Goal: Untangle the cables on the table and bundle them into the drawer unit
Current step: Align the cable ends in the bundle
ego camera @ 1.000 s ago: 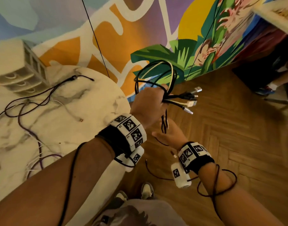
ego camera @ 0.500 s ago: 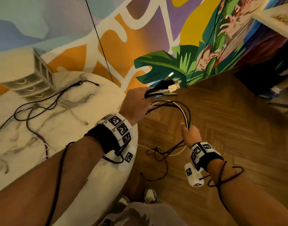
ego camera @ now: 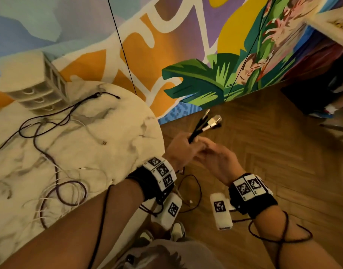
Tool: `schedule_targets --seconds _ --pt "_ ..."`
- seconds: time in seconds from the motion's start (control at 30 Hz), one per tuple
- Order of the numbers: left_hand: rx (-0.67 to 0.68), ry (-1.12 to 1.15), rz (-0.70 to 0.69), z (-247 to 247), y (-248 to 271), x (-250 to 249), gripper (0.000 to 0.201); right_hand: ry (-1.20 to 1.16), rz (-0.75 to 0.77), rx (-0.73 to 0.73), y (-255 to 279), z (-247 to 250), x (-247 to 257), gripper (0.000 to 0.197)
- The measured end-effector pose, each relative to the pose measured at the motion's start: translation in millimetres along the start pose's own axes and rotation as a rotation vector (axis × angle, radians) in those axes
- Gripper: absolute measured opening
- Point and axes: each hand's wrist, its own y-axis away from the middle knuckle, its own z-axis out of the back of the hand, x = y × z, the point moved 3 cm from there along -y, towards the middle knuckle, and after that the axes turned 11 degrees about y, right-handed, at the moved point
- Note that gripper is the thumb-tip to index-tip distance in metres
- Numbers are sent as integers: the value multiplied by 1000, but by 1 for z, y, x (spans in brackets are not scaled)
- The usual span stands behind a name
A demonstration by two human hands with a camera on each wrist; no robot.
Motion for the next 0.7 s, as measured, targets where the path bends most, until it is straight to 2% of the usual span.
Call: schedule_targets --seconds 0.03,0.1,0.13,0.2,0.27,0.37,0.4,0.47,0.5,0.53,0.6,0.67,0.7 --pt "33 -10 -12 -4 6 2 3 66 12 6 1 -8 8 53" --pt "123 -43 -74 -11 15 5 24 327 35 -33 -3 -20 19 39" --pt "146 -92 -49 -13 17 9 33 441 27 -68 -6 -22 21 35" --pt "102 -218 69 -13 20 18 43 542 -53 -140 -12 -24 21 37" --pt "116 -251 55 -15 19 26 49 581 -92 -208 -18 -25 16 42" --pt "225 -338 -115 -13 22 25 49 605 -49 -297 -21 -22 16 43" --pt "170 -410 -185 -6 22 20 44 614 -49 -316 -23 -20 16 41" --pt "-73 -564 -379 13 27 -3 28 631 -55 -327 -23 -15 16 34" --pt "-166 -590 -504 20 31 -18 26 626 -37 -307 -23 -20 18 31" --pt "-204 -592 -615 21 31 -32 31 623 -5 -264 -23 -24 19 27" --pt "-142 -695 -713 12 24 -49 45 720 -29 -226 -28 -26 11 19" --pt "-27 -861 -693 1 13 -48 47 938 -61 -253 -28 -23 3 36" --pt "6 -915 -695 -1 10 -44 43 962 -70 -243 -29 -21 -1 38"
